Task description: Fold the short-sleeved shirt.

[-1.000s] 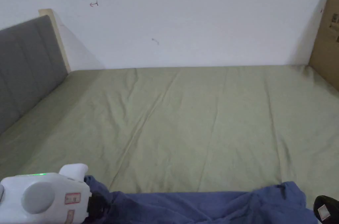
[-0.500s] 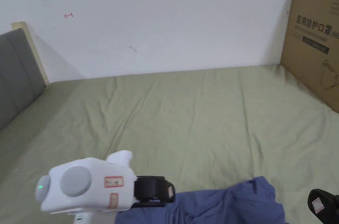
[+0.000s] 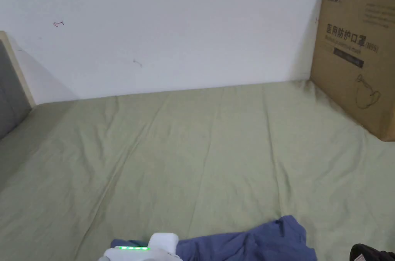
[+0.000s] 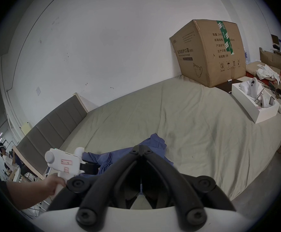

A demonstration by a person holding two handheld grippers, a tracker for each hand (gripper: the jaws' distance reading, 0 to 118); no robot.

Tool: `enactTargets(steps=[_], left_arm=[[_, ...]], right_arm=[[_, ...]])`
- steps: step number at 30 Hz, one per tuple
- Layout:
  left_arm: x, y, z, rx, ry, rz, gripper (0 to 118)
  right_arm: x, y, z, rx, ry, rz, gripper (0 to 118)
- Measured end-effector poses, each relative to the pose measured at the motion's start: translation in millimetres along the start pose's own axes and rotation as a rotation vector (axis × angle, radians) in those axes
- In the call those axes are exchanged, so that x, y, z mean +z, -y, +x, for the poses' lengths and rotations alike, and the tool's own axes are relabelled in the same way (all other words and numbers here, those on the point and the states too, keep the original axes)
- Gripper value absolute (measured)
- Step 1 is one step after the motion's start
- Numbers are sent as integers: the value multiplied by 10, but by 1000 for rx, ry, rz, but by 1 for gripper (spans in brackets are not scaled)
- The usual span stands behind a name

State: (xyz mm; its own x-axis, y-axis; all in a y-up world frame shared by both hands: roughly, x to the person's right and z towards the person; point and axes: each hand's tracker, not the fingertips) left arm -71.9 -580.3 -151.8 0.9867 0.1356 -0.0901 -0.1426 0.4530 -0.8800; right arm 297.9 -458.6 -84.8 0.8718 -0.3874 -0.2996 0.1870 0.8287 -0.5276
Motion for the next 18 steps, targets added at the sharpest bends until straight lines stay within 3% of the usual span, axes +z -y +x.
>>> enactTargets(steps=[1, 3, 7, 8, 11, 15, 16, 18], left_arm=[[73, -28, 123, -34, -31, 37, 0], [216, -28, 222, -57, 47, 62, 0], [502, -27, 271, 79, 616, 24, 0], [579, -11, 242, 109, 693, 46, 0], [810, -77, 22, 143, 690, 139, 0], [1014, -112, -739, 290, 671, 178, 1], [1030, -84, -940, 317, 662, 178, 10], [1053, -9, -1392, 405, 651, 174, 76]], right_arm=[[2, -1, 3, -1, 5, -2, 0], [8, 2, -13, 0, 9, -4, 0], [-37, 2, -73, 12, 0, -23, 0], [-51, -5, -109, 21, -5, -30, 0], [-38, -24, -199, 37, -24, -31, 0], [-33, -56, -318, 90, -40, -36, 0], [-38, -56, -338, 101, -42, -38, 0], [-60, -38, -374, 120, -49, -45, 0]])
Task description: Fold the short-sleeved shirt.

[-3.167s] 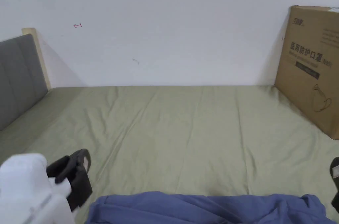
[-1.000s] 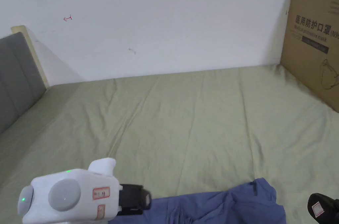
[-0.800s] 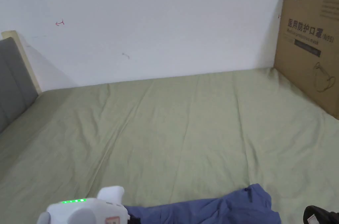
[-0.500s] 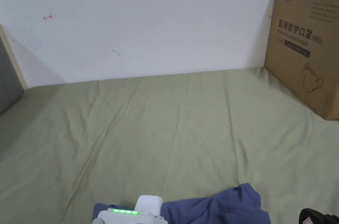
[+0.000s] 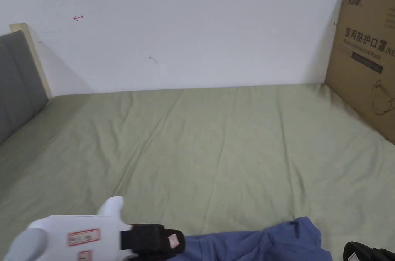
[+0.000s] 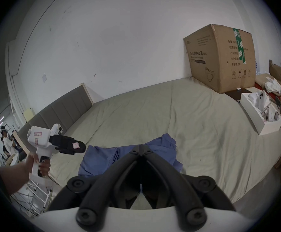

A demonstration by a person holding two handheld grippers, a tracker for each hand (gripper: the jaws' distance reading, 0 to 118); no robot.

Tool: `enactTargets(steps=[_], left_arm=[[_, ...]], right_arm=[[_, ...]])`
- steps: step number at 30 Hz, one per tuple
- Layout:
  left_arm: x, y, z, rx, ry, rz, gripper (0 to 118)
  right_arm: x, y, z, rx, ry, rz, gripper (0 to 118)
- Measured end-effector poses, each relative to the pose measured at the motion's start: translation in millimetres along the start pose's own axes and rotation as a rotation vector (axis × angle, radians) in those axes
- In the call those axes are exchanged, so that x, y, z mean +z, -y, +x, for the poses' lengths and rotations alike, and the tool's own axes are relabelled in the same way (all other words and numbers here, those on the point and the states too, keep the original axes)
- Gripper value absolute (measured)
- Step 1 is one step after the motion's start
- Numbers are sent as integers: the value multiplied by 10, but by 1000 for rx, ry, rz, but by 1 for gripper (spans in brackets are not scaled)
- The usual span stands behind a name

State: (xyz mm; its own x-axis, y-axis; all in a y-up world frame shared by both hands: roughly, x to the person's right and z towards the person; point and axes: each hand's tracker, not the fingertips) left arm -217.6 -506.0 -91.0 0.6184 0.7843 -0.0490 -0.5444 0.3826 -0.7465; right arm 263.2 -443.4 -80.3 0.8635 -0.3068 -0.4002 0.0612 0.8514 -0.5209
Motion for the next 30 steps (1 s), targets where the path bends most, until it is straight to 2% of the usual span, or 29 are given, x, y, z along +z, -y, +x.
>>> enactTargets(steps=[1, 2, 4, 7, 10, 13, 14, 16, 21, 22, 23, 24, 25, 26, 27, 28, 30], left_arm=[[95, -24, -145, 35, -1, 9, 107], [172, -37, -304, 84, 7, 3, 118], [296, -14, -534, 153, 26, 59, 118], [263, -19, -818, 208, 63, -21, 118], [55, 27, -1070, 225, 107, -99, 118], [-376, 117, -1328, 361, 170, -191, 118], [-497, 158, -1321, 364, 205, -194, 118], [-618, 73, -1267, 265, 286, -139, 118], [-689, 139, -1272, 271, 281, -104, 117], [-661, 124, -1278, 271, 278, -102, 109], [-618, 141, -1300, 264, 221, -99, 75], [-556, 138, -1324, 243, 141, -86, 22], [-535, 147, -1343, 218, -26, -92, 13], [-538, 195, -1363, 203, -115, -111, 13], [-546, 262, -1308, 269, 65, -67, 13], [-509, 255, -1196, 249, 33, -53, 13], [-433, 249, -871, 96, -121, -52, 13]], right_arm=[[-14, 9, -14, 5, -3, -5, 0], [-30, 21, -30, 13, -10, -11, 0], [-84, 48, -65, 22, -12, -29, 0], [-160, 83, -113, 30, -19, -60, 0], [-233, 121, -137, 29, -26, -87, 0], [-293, 133, -171, 21, -27, -115, 0], [-316, 143, -175, 19, -26, -124, 0], [-359, 166, -175, 14, -24, -136, 0], [-421, 208, -185, -3, -30, -162, 0], [-425, 215, -188, -4, -32, -166, 0], [-432, 225, -194, -4, -34, -171, 0], [-432, 238, -197, -3, -34, -176, 0], [-434, 246, -200, -3, -36, -181, 0], [-436, 249, -203, -6, -38, -187, 0], [-434, 251, -207, -10, -40, -192, 0], [-426, 252, -214, -15, -45, -195, 0], [-384, 233, -231, -17, -57, -196, 0]])
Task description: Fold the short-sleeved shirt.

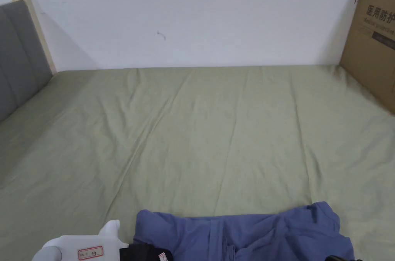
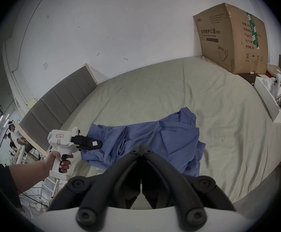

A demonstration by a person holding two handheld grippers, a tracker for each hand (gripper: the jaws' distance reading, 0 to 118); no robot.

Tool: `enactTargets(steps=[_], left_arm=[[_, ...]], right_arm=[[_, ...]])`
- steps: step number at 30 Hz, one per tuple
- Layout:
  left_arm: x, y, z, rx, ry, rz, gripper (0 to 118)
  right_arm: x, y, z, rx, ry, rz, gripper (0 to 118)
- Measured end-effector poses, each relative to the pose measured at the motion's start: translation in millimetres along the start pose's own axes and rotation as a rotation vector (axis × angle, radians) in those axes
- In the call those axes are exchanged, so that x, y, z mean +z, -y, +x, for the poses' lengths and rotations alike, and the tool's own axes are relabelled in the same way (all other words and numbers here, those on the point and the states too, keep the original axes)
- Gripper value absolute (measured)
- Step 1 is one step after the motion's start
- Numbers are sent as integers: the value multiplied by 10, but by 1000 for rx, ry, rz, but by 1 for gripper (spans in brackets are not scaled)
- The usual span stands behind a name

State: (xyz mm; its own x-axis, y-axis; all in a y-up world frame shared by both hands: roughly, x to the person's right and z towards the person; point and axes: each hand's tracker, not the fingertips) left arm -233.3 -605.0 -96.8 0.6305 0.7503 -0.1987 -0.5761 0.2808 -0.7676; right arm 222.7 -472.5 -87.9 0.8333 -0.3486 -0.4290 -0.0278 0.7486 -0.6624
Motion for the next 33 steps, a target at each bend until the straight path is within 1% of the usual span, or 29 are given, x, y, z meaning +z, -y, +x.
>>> enactTargets(steps=[2, 4, 5, 7, 8, 9, 10, 11, 12, 14, 15, 18, 19, 20, 21, 22, 23, 24, 25, 26, 27, 29, 30, 31, 33], left_arm=[[177, 14, 198, -73, -51, 1, 13], [444, 16, 398, -137, -186, 12, 13], [571, -4, 496, -193, -279, 29, 13], [795, 21, 741, -376, -621, 75, 13], [854, 35, 814, -413, -745, 90, 13], [870, 31, 872, -435, -823, 100, 13], [895, 26, 914, -428, -803, 108, 13], [908, 26, 988, -400, -735, 102, 13], [854, 37, 1098, -347, -620, 94, 13], [644, 48, 1325, -305, -492, 81, 13], [470, 66, 1454, -306, -443, 53, 13], [-166, 146, 1766, -347, -359, -28, 14], [-355, 176, 1814, -341, -323, -28, 18], [-488, 186, 1816, -299, -264, -25, 46], [-658, 189, 1812, -229, -178, -53, 82], [-771, 186, 1780, -158, -103, -88, 111], [-873, 207, 1731, -94, -8, -116, 117], [-858, 237, 1688, -56, 59, -120, 113], [-843, 227, 1698, -24, 80, -81, 113], [-792, 222, 1695, -14, 59, -82, 113], [-655, 226, 1710, -36, 31, -60, 113], [-416, 194, 1750, -121, -43, 17, 113], [-261, 188, 1805, -201, -111, 65, 113], [-159, 194, 1854, -255, -168, 103, 110], [3, 277, 1951, -381, -211, 153, 99]], right_arm=[[47, -29, -23, 18, -7, 5, 0], [98, -53, -32, 33, -13, 21, 0], [121, -63, -27, 32, -19, 29, 0], [170, -70, -5, 16, -38, 47, 0], [194, -72, 5, 7, -44, 52, 0], [224, -70, 19, -1, -50, 58, 0], [247, -61, 39, -5, -53, 63, 0], [273, -53, 59, -9, -56, 67, 0], [298, -46, 82, -10, -55, 69, 0], [347, -34, 134, -18, -52, 73, 0], [377, -32, 170, -26, -49, 75, 0], [470, -31, 278, -55, -34, 88, 0], [500, -28, 317, -62, -28, 93, 0], [522, -25, 350, -67, -21, 95, 0], [542, -21, 385, -72, -10, 96, 0], [556, -18, 411, -77, -2, 96, 0], [571, -15, 447, -84, 6, 95, 0], [583, -11, 481, -92, 10, 96, 0], [591, -8, 508, -99, 14, 98, 0], [595, -4, 536, -105, 17, 100, 0], [594, -2, 562, -113, 20, 103, 0], [576, -7, 600, -125, 21, 103, 0], [556, -6, 616, -128, 20, 103, 0], [541, -8, 627, -130, 20, 102, 0], [495, -14, 641, -132, 19, 100, 0]])
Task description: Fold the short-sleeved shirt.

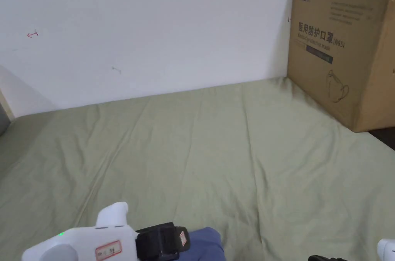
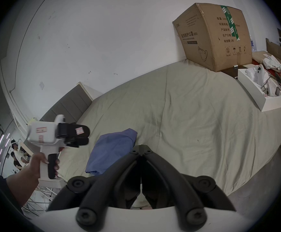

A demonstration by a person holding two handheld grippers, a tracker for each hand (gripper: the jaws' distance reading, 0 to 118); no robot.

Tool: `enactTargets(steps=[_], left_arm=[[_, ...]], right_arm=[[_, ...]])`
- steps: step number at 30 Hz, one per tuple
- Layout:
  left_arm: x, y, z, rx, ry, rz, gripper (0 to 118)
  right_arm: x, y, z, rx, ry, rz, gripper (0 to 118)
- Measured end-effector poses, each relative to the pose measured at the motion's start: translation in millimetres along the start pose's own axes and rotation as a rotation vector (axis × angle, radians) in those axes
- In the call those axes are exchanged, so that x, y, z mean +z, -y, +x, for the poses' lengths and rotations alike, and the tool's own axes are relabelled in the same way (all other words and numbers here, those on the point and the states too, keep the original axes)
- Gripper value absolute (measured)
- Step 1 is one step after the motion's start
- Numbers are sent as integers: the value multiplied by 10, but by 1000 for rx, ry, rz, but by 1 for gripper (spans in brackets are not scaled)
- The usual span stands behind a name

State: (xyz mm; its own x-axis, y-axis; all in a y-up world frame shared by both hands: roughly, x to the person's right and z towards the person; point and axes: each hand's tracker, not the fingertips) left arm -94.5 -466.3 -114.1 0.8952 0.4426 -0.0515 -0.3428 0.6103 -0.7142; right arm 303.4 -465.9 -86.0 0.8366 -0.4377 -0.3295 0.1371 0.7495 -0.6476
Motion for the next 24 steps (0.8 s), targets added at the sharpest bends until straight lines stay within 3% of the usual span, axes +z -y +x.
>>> enactTargets(steps=[1, 2, 4, 14, 17, 21, 24], left_arm=[[43, 10, 55, -42, 12, 16, 99], [36, 28, 138, -91, 3, 29, 74], [-124, 89, 276, -164, -49, 8, 2], [-1497, 765, 384, -220, -136, -233, 1], [-1272, 829, 433, -153, -125, -132, 1], [-701, 803, 351, -22, 72, -18, 1], [11, 698, 384, -98, -15, 200, 1]], right_arm=[[-13, 0, 2, -2, -1, -2, 0], [-26, 3, 7, -6, -4, -3, 0], [-39, 9, 10, -14, -9, -5, 0], [-47, 20, 66, 20, 19, -21, 0], [-43, 6, 69, 5, 15, -26, 0], [-17, -23, -4, -9, -25, -26, 0], [29, -75, -151, -2, -68, -16, 0]])
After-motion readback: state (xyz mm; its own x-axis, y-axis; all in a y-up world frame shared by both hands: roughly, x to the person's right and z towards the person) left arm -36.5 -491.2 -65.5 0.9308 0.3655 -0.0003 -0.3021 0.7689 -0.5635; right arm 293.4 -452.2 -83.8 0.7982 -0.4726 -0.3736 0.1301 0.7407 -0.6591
